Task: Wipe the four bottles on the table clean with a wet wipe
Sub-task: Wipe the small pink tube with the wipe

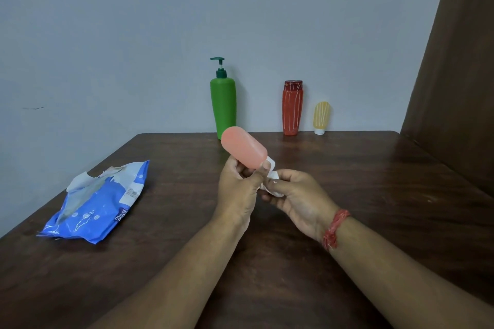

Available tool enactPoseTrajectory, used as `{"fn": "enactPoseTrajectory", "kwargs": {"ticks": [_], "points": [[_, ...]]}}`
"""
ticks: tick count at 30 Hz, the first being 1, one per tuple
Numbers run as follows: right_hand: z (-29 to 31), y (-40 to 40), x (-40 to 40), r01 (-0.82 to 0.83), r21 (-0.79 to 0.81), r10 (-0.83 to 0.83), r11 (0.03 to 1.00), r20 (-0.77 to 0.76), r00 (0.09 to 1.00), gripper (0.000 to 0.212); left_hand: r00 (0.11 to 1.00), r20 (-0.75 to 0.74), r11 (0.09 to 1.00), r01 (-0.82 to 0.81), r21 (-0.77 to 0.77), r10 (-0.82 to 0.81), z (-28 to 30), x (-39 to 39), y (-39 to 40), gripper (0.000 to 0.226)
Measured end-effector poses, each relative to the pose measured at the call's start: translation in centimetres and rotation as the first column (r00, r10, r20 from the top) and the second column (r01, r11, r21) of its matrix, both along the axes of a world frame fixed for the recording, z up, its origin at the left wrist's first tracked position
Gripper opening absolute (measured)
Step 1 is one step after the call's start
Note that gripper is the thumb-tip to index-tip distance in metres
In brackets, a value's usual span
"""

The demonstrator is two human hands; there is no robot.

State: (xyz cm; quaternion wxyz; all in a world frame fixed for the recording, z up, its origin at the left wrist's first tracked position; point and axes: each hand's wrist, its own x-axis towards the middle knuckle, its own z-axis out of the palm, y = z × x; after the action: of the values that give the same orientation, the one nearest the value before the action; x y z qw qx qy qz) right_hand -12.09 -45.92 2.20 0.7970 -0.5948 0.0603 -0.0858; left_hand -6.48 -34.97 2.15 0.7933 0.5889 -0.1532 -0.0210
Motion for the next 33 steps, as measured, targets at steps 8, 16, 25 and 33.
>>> {"fn": "enactPoseTrajectory", "kwargs": {"ticks": [8,16,25,33], "points": [[0.5,-0.6,0.2,0.214,0.074,-0.217,0.974,0.027,0.976,0.009,0.997,0.075,0.983,-0.028,0.179,0.014,-0.1,0.7,0.1,0.03],[1.1,-3.9,0.6,0.428,0.147,-0.44,0.892,0.066,0.896,0.008,0.968,0.234,0.749,-0.087,0.656,-0.093,-1.5,2.1,0.8,0.056],[-0.3,-5.6,1.3,0.489,0.07,-0.493,0.869,0.042,0.869,0.011,0.945,0.293,0.608,-0.15,0.78,-0.144,-1.7,2.0,0.3,0.068],[-0.4,-6.7,1.4,0.532,0.035,-0.533,0.846,0.036,0.845,0.009,0.917,0.376,0.567,-0.241,0.788,-0.132,-1.9,2.8,-0.6,0.06]]}}
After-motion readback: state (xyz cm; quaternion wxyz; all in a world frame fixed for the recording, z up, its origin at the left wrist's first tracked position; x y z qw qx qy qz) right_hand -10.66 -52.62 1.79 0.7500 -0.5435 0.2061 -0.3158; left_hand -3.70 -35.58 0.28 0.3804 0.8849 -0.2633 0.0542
